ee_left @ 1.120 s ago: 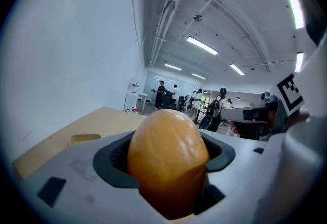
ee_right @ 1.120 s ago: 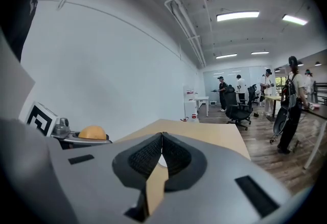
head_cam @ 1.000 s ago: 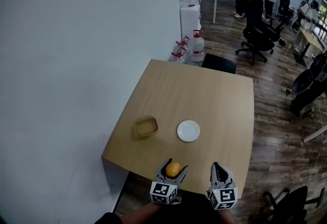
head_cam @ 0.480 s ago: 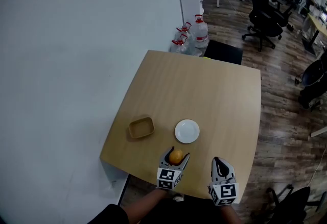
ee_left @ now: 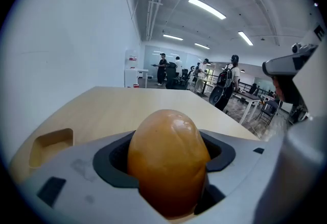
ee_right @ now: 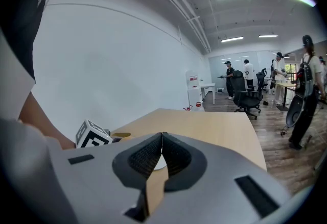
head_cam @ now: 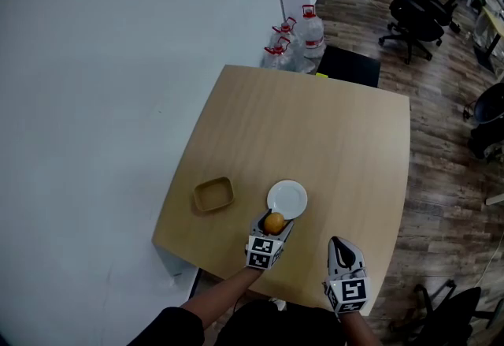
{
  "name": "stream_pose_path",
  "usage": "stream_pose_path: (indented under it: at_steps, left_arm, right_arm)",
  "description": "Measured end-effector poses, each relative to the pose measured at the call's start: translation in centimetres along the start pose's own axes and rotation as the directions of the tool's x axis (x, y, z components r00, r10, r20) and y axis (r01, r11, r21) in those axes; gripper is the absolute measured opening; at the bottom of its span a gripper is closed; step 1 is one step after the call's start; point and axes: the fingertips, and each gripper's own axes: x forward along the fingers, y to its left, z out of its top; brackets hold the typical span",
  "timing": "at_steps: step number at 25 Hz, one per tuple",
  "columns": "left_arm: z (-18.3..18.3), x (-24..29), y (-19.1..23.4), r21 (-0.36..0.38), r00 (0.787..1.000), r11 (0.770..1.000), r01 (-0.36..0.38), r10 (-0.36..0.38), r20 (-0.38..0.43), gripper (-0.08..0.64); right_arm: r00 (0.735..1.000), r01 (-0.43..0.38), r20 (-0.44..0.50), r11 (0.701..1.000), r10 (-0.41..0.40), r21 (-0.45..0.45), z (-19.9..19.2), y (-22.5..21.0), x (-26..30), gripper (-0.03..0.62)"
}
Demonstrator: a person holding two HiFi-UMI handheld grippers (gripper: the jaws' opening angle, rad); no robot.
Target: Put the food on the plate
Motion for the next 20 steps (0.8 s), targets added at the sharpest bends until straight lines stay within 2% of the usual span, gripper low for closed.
stream_pose_path:
  at_steps: [3, 6, 11, 14, 20]
  left_arm:
    - [-1.2, 2.0, 1.2, 0.061, 0.997, 0.998, -0.028, 0.032, -0.072, 0.321]
    - [-2.1, 4.3, 2.0, 0.084, 0.989, 0.995, -0.045, 0.056, -0.133, 0.321]
    - [-3.2, 7.6, 2.3, 0.138, 0.984, 0.99, 0.002, 0.022, -0.177, 0.321]
    - [-4.6, 9.0, 3.2, 0.132, 0.978, 0.991, 0.019, 0.009, -0.209, 0.321]
    - [-6.3, 10.5, 3.1, 0.161, 0.952, 0.985, 0.062, -0.01, -0.306, 0.321]
  right_arm:
    - [1.0, -0.012, -0.013, 1.0, 0.013, 0.014, -0.7, -0.1, 0.4, 0.06]
    - [0.999, -0.039, -0.034, 0.999, 0.039, 0.013, -1.6, 0.0, 1.0, 0.06]
    - [0.996, -0.064, -0.054, 0.998, 0.064, 0.014, -2.3, -0.2, 1.6, 0.06]
    - [0.997, -0.055, -0.056, 0.998, 0.056, 0.015, -2.5, -0.8, 1.9, 0.06]
    - [0.997, -0.019, -0.079, 1.0, 0.021, 0.021, -3.3, -3.5, 1.3, 0.06]
